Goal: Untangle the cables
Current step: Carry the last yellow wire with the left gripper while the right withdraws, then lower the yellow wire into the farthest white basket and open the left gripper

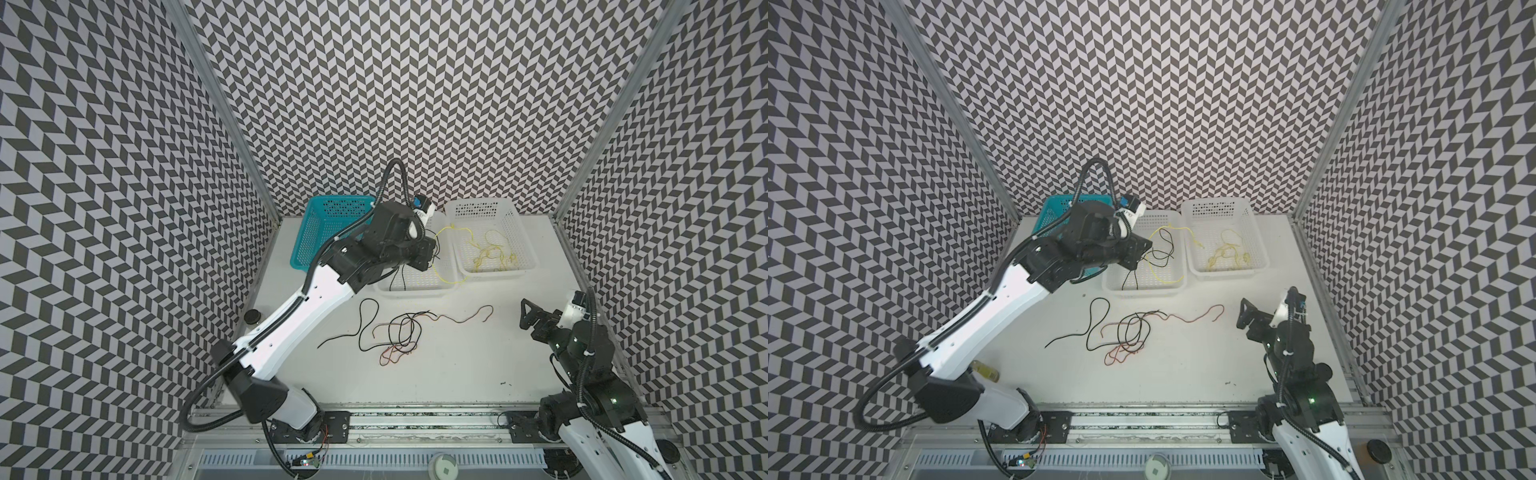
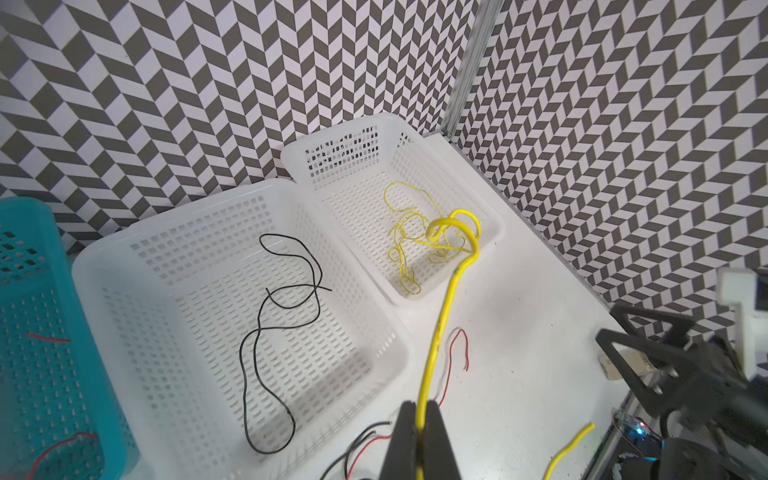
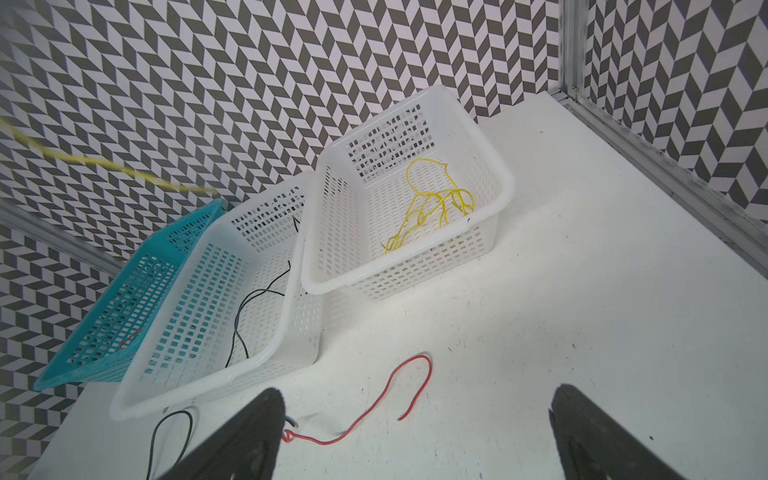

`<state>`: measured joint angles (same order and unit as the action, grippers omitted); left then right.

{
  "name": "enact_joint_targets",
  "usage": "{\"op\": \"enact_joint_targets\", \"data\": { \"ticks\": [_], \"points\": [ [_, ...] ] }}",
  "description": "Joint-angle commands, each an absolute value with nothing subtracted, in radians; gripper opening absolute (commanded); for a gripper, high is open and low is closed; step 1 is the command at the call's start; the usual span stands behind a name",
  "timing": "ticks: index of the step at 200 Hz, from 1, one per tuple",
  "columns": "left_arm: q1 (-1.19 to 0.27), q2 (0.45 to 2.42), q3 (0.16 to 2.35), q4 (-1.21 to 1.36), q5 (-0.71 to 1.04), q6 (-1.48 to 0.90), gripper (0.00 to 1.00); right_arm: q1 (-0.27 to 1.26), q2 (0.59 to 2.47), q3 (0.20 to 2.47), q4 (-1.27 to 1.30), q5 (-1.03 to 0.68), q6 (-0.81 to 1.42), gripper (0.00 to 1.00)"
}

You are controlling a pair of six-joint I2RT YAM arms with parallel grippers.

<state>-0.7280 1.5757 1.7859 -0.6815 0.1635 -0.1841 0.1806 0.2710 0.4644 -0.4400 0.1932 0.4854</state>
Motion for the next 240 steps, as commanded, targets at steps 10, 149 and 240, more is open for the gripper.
{"op": "enact_joint_targets", "data": {
  "ticks": [10,149,240],
  "points": [
    [-0.731,1.768,1.983,-0.658,0.157,-0.173,0.0,0.186,0.162,0.446,-0.501,0.213,0.481,1.0],
    [-0.68,2.413,2.462,-0.485,0.105,-0.307,0.0,0.193,0.095,0.422,-0.479,0.118,0.483,1.0],
    [-0.702,2.554,2.54,-0.438,0.045,-0.295,0.12,0.205,0.081,0.422,-0.466,0.109,0.482,1.0]
  ]
}}
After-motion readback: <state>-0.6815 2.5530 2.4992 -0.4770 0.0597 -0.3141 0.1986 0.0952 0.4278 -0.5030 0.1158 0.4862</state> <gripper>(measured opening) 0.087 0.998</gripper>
